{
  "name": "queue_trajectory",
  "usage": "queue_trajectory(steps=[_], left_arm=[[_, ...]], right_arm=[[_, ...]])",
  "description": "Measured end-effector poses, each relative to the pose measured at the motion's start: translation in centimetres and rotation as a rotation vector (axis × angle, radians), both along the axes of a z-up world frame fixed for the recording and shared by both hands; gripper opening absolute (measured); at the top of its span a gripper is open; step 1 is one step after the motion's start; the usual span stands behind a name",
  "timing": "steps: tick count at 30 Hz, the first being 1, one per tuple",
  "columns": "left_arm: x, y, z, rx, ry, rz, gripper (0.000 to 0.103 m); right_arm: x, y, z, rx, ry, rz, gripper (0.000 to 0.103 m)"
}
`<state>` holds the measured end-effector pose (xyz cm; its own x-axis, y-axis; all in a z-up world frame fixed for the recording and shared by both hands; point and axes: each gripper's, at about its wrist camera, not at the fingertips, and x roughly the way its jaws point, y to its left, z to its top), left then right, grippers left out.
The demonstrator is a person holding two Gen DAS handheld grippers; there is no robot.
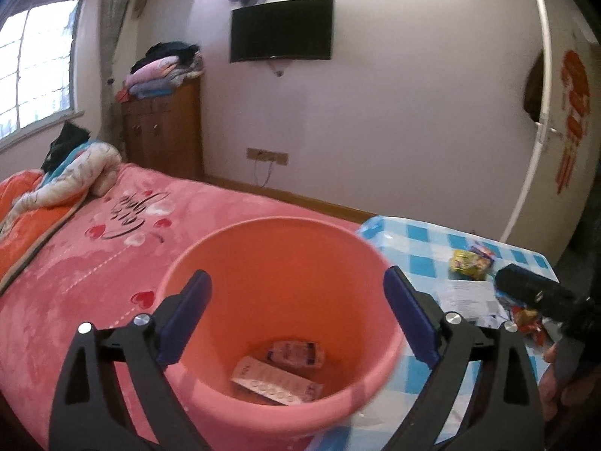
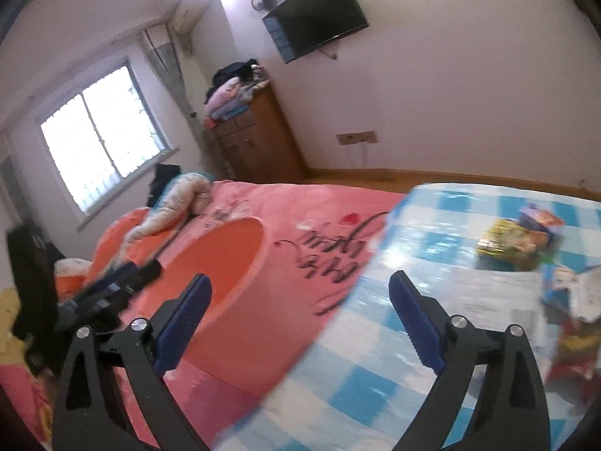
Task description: Collect trash
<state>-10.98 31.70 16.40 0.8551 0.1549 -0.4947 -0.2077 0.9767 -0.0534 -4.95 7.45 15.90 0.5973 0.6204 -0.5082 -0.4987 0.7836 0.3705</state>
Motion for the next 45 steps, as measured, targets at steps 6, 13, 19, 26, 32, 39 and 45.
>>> queue_trajectory(steps=[6, 13, 19, 26, 32, 39, 45], left_arm=[[-0.4, -4.7, 0.0, 0.068, -0.013, -0.078, 0.093], [0.0, -8.7, -1.1, 0.033, 0.016, -0.158, 0.093], [1.1, -11.2, -2.7, -0.006, 0.091, -0.174, 0.093], [2.5, -13.9, -4.8, -0.026, 0.169, -0.198, 0.093], [4.1, -16.9, -5.5, 0.001, 0.214, -0.228, 0.093], [7.8, -20.7, -6.1, 0.010, 0.265, -0.269, 0.093], [14.2, -24.2, -5.5, -0.001, 0.281, -0.286, 0.093]], right_arm=[[-2.0, -2.8, -2.1, -0.065, -0.036, -0.049, 0.094], [-4.1, -6.2, -4.1, -0.093, -0.060, -0.089, 0.094], [-4.4, -9.9, -5.3, -0.047, -0.030, -0.141, 0.094], [-4.3, -13.5, -5.8, 0.002, -0.004, -0.192, 0.094], [-4.0, -16.4, -6.2, 0.015, 0.007, -0.237, 0.094], [-3.4, -20.4, -7.1, 0.052, 0.028, -0.303, 0.094], [-2.8, -24.0, -7.4, 0.098, 0.050, -0.369, 0.094]])
